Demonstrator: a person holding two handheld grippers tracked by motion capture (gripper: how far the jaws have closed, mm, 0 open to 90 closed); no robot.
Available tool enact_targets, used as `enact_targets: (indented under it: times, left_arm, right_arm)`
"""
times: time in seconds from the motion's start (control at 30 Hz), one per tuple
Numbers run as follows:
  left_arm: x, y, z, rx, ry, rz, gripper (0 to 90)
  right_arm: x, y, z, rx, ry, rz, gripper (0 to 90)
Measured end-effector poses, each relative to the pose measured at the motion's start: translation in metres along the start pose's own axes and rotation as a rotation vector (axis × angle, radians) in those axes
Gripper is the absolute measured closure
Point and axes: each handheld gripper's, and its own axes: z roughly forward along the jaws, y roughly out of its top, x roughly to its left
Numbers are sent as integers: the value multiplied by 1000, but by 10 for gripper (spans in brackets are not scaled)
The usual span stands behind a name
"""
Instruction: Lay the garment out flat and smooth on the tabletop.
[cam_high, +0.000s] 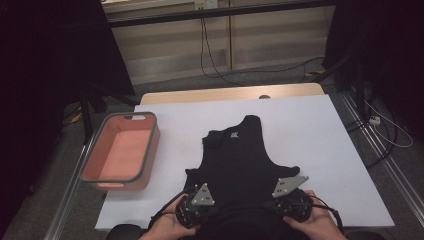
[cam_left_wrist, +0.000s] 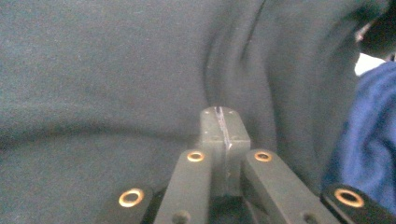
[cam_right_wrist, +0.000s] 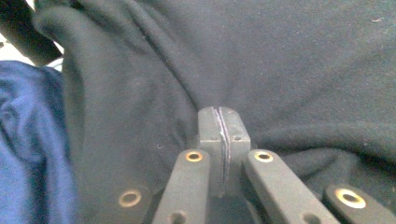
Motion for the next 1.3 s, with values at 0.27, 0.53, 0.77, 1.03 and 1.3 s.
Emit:
enact_targets:
  times: [0.27,0.53,0.77,1.03,1.3]
  left_arm:
    - [-15,-13,-10,-31,-29,-61,879]
    - [22,-15,-28,-109,126,-144,716]
    - [28,-18,-15,-43,164,-109,660]
    - [39,-27,-15,-70,127,-150,886]
    - [23,-37,-28,-6,140,-168,900]
  right_arm:
    - [26,-11,-8,9,19,-15,889]
    - [5,0,-15,-70,-21,14,465]
    - [-29,10,-10,-65,-107,33,494]
    - [-36,14,9,5,-108,2,492]
    - [-33,16,9,12,-82,-22,730]
